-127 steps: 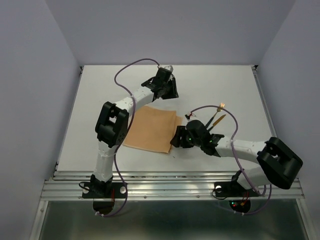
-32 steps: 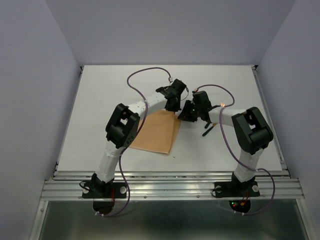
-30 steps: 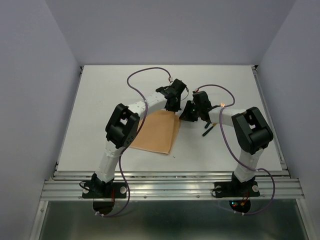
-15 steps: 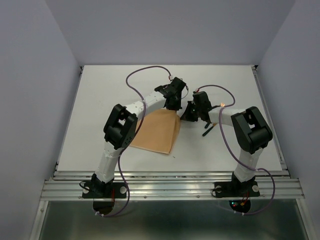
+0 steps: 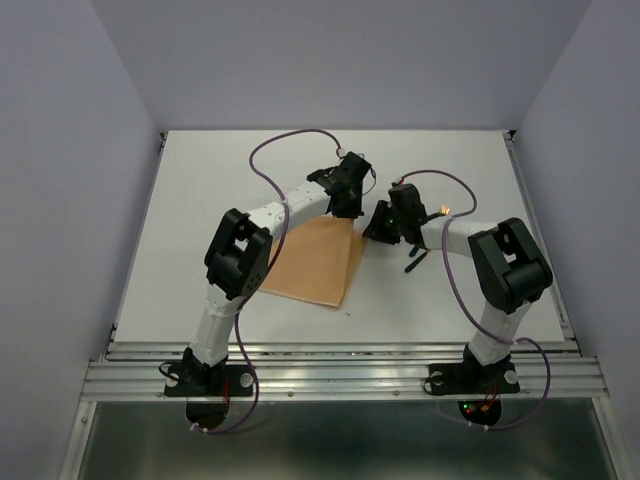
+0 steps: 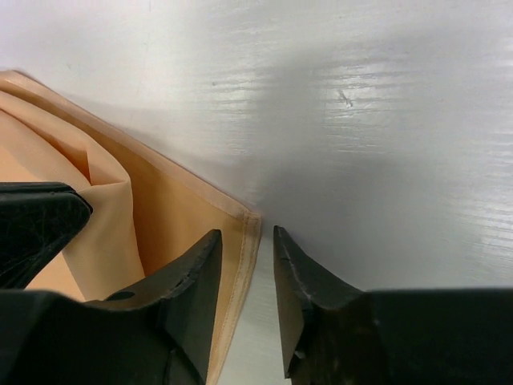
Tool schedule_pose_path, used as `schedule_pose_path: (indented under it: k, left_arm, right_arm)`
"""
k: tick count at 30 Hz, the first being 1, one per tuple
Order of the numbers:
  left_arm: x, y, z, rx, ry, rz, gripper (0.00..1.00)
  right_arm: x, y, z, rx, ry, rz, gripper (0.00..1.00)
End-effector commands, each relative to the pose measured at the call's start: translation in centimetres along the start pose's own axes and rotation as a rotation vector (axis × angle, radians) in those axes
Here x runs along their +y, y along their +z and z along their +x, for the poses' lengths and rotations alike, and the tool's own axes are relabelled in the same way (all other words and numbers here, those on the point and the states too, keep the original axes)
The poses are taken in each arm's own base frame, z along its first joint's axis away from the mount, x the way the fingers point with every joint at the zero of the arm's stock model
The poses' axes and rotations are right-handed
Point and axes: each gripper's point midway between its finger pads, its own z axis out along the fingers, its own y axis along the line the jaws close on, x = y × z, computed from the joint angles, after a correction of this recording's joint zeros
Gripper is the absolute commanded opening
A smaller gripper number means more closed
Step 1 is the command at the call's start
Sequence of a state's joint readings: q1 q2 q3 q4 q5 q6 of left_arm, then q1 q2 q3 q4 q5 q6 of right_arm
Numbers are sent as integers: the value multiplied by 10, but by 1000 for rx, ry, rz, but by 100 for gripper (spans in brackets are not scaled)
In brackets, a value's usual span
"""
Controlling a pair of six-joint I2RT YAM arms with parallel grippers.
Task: Fold the napkin into a case and place the utensils inside
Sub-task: Smooth out the lower triangle-folded napkin at the center of the board.
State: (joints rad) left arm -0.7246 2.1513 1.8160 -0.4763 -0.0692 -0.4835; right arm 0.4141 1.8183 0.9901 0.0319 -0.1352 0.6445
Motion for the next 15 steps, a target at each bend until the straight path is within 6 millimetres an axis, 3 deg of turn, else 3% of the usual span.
schedule_pose_path:
  k: [1, 3, 10, 15]
  left_arm:
    - [-6, -22, -22, -67, -12, 22, 0]
    - [-4, -22, -24, -69, -13, 20, 0]
    - [-2, -24, -23, -70, -17, 18, 0]
    - [-3, -26, -24, -72, -21, 27, 0]
  right_arm:
    - [10, -10, -9, -29, -64, -29, 41]
    - [12, -10, -1, -17, -88, -24, 46]
    - [9, 0, 17, 6, -236, 88, 46]
    - [-15, 4, 16, -18, -285, 246, 35]
